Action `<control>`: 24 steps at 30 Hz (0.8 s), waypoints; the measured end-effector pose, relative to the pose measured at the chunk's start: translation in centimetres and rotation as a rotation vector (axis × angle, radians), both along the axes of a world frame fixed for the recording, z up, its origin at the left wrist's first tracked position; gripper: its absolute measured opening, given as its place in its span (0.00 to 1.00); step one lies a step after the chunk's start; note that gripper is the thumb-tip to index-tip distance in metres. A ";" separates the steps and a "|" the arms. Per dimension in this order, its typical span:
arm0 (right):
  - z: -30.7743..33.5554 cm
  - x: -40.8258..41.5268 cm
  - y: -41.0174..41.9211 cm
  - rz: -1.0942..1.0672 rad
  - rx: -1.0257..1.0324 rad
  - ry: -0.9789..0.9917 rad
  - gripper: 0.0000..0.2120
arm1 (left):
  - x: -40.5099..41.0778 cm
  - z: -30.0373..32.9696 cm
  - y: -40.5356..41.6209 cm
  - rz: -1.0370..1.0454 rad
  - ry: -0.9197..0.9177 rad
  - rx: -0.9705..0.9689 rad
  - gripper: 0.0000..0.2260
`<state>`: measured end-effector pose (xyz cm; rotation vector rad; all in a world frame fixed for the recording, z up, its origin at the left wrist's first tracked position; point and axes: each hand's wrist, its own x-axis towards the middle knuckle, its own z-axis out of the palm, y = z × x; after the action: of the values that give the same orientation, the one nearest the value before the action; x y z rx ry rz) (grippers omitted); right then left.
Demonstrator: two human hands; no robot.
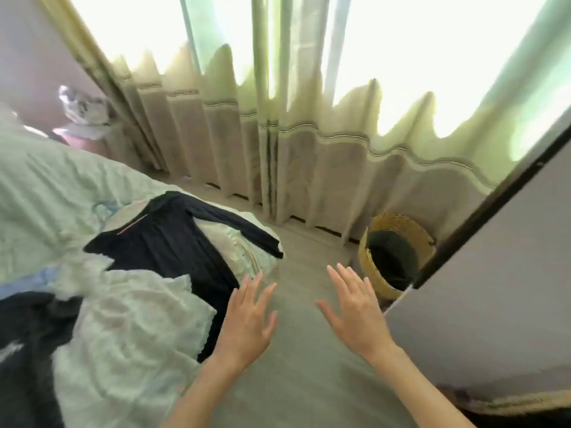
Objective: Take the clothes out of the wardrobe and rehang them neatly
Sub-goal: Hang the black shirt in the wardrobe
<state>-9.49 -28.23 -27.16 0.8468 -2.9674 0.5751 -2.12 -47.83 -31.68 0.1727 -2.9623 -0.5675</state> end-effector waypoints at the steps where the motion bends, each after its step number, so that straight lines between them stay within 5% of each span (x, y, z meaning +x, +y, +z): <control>1: -0.5 0.5 -3.2 0.050 -0.003 -0.013 0.31 | 1.6 -0.4 -2.8 0.069 -0.023 0.015 0.23; 10: -4.9 4.4 -25.3 0.446 0.068 -0.118 0.31 | 12.7 -3.1 -22.5 0.523 -0.151 0.061 0.29; 24: -9.8 4.7 -44.0 0.926 0.239 -0.225 0.30 | 19.4 -7.6 -28.3 0.972 -0.475 0.208 0.23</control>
<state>-4.79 -72.22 -36.94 2.3344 -2.6866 0.3035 17.32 -76.16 -39.25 1.8295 -2.6745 -0.7193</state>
